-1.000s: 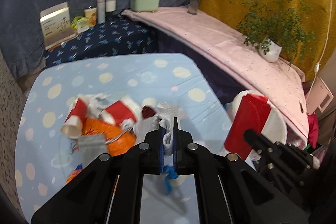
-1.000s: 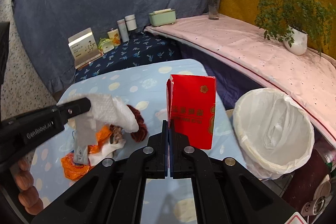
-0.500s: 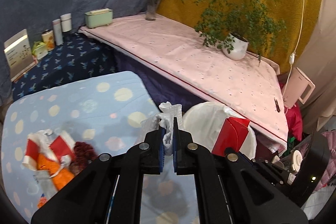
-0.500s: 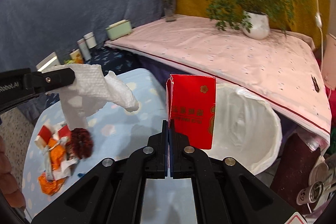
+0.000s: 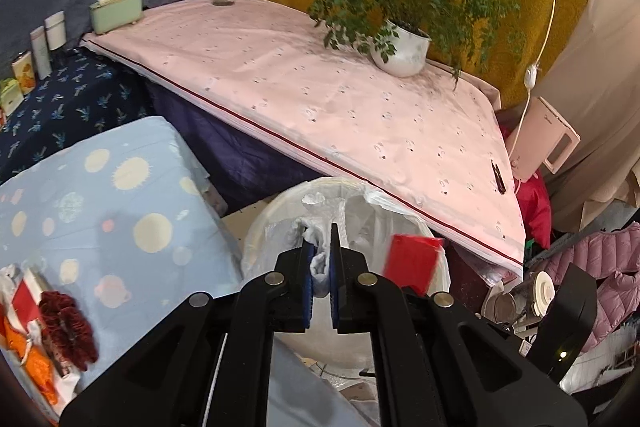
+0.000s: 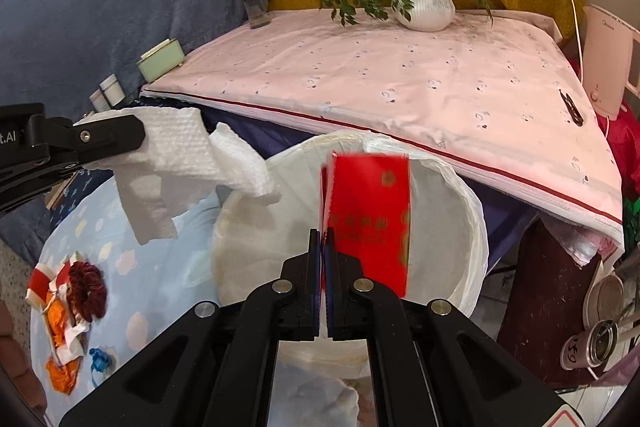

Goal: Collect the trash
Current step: 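Carry both held items over the white bin and open both tools, then move both open tools from the bin back over the trash pile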

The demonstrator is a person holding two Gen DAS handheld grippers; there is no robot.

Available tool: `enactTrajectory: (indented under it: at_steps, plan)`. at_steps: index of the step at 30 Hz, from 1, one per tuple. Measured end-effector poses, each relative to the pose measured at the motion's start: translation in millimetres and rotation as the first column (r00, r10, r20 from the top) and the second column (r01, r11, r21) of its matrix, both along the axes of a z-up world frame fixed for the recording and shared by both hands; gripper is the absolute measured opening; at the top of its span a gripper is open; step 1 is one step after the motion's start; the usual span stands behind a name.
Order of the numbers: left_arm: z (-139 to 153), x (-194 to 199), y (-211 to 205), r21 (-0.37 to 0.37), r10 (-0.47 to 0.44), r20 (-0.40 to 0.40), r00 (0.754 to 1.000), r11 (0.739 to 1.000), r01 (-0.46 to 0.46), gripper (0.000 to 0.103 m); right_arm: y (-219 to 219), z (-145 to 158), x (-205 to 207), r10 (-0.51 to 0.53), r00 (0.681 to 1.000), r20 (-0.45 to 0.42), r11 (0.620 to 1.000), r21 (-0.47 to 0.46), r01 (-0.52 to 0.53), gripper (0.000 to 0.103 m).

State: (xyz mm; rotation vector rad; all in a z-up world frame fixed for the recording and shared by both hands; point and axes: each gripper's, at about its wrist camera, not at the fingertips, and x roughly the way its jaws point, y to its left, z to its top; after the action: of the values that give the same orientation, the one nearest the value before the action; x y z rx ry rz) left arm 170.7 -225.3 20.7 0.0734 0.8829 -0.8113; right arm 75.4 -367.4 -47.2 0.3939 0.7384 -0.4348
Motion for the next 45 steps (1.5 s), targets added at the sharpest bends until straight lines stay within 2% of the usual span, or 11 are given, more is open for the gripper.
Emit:
enactTrajectory:
  at_steps: [3,4,5,7,9,15,26,30,35,38,45]
  plan:
    - [-12,5,-10,0.006,-0.007,-0.036,0.999,1.000,0.007,0.011,-6,-5,2,-0.008,1.000,0.002,1.000,0.001,0.008,0.009]
    - [-15,6,-12,0.010,-0.003,-0.042,0.999,1.000,0.004,0.018,-8,-6,4,-0.010,1.000,-0.001,1.000,0.001,0.010,0.010]
    - [-16,6,-12,0.014,0.004,-0.042,0.999,1.000,-0.003,0.034,-9,-7,5,-0.012,1.000,-0.003,1.000,0.000,0.012,0.014]
    - [-18,7,-10,0.016,0.033,-0.025,0.999,0.999,-0.032,0.053,-9,-6,4,-0.018,1.000,0.003,1.000,-0.005,0.018,0.025]
    - [-17,7,-5,0.018,0.054,0.003,0.999,0.998,-0.054,0.058,-7,-3,3,-0.024,1.000,0.012,1.000,-0.017,0.024,0.039]
    - [-12,9,9,0.028,0.082,0.031,0.996,0.996,-0.083,0.058,6,9,-2,-0.015,0.999,0.030,0.999,-0.050,0.016,0.051]
    - [-11,11,67,0.027,0.206,0.030,0.978,0.978,-0.207,0.061,48,28,-5,0.053,0.997,0.048,0.996,-0.072,-0.049,0.062]
    - [-10,10,96,0.031,0.261,0.045,0.964,0.964,-0.263,0.066,70,35,-3,0.095,0.994,0.049,0.992,-0.088,-0.090,0.065]
    - [-10,9,131,0.035,0.316,0.047,0.947,0.947,-0.318,0.067,99,40,0,0.147,0.988,0.048,0.985,-0.099,-0.142,0.068]
    - [-9,8,155,0.041,0.361,0.057,0.931,0.931,-0.364,0.074,116,42,2,0.178,0.983,0.048,0.980,-0.103,-0.172,0.071]
    - [-10,3,210,0.070,0.456,0.081,0.886,0.885,-0.461,0.081,156,42,5,0.255,0.966,0.038,0.963,-0.098,-0.250,0.072]
